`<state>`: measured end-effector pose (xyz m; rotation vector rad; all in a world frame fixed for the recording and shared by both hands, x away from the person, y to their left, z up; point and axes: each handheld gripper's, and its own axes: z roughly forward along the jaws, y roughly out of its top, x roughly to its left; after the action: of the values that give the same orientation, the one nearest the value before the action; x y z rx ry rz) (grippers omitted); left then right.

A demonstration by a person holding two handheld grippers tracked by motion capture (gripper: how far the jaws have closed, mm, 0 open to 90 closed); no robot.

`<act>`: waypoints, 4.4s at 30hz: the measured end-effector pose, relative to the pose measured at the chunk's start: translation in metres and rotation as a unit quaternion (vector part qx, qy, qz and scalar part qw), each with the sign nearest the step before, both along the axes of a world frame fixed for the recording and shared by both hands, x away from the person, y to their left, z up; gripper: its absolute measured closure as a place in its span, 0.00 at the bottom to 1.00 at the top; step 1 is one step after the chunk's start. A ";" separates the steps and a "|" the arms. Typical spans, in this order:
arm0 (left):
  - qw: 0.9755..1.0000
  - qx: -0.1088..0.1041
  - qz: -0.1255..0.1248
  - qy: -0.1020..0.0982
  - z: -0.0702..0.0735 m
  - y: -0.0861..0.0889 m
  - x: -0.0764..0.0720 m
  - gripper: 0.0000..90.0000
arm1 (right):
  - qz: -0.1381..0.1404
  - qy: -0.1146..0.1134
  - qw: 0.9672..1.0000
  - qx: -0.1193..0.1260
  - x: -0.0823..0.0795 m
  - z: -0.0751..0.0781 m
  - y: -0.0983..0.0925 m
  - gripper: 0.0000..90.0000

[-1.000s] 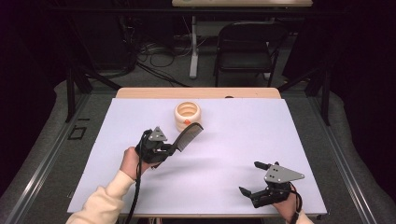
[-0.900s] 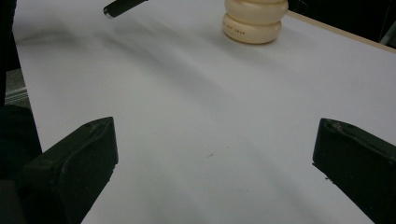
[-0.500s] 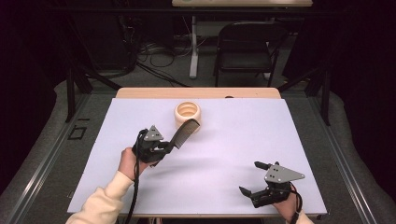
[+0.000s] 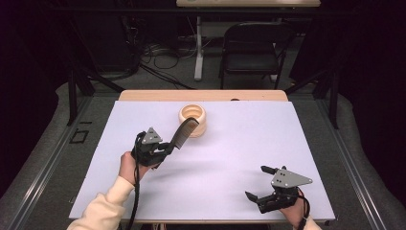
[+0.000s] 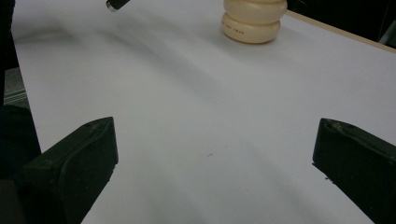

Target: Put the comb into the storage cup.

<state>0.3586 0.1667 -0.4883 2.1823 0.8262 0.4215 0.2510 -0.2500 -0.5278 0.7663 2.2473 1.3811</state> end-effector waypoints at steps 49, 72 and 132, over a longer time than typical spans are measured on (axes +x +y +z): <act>0.998 -0.016 0.044 -0.031 0.007 0.013 0.014 0.80 | -0.001 0.000 1.000 -0.001 0.001 0.000 0.000 0.00; 0.998 -0.020 0.050 -0.038 0.015 0.011 0.026 0.80 | -0.002 0.002 1.000 -0.001 0.001 -0.001 0.000 0.00; 0.996 -0.026 0.058 -0.062 0.034 0.002 0.051 0.80 | -0.003 0.003 1.000 -0.001 0.001 -0.001 -0.001 0.00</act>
<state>0.4093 0.1687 -0.4540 2.0450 0.8884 0.5820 0.2520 -0.2506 -0.5283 0.7772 2.2498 1.3748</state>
